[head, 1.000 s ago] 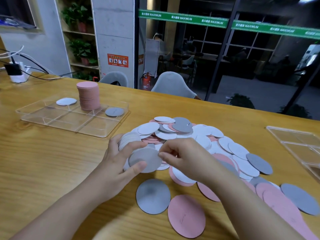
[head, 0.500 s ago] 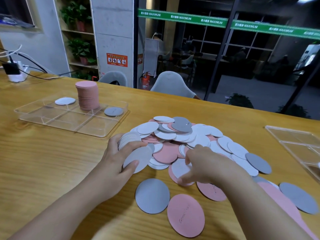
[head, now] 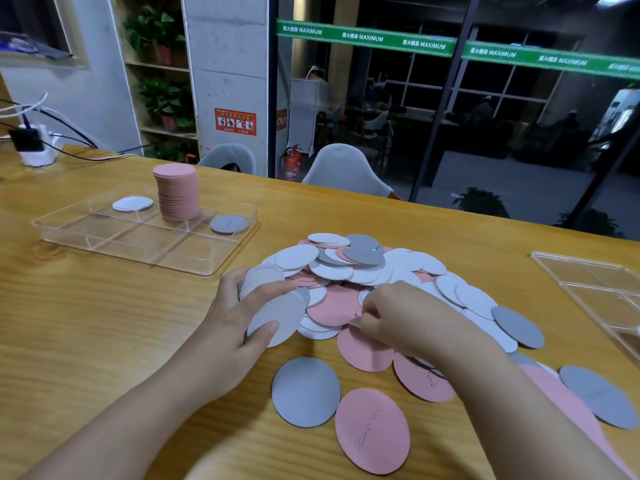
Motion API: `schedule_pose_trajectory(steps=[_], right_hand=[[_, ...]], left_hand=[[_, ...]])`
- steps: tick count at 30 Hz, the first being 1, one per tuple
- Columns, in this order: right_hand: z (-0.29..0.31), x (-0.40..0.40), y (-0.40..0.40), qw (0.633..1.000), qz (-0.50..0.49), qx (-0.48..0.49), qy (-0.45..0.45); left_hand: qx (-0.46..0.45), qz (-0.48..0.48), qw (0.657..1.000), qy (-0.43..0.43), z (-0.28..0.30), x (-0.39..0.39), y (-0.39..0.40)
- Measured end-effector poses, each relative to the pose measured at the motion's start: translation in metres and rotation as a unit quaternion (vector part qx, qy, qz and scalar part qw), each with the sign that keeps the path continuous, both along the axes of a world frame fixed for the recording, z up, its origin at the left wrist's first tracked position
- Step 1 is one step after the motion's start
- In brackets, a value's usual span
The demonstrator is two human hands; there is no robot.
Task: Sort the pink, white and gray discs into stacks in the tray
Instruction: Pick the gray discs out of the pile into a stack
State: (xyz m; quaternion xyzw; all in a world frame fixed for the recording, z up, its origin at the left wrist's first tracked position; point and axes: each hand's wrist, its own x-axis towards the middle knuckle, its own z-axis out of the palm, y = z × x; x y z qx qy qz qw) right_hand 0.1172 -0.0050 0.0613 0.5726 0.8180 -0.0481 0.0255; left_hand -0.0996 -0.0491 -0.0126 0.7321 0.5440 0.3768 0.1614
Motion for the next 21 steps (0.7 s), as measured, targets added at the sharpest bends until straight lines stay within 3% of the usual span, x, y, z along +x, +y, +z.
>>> schedule_pose_trajectory(steps=[6, 11, 21], right_hand=[[0.011, 0.010, 0.008, 0.987, 0.054, 0.093, 0.122], [0.010, -0.002, -0.002, 0.955, 0.102, 0.009, 0.279], [-0.030, -0.024, -0.002, 0.936, 0.117, 0.021, 0.332]], left_hand=[[-0.012, -0.004, 1.000, -0.007, 0.001, 0.001, 0.001], [-0.017, -0.008, 1.000, -0.006, -0.002, -0.001, 0.003], [-0.004, -0.002, 1.000, 0.008, -0.003, 0.000, 0.002]])
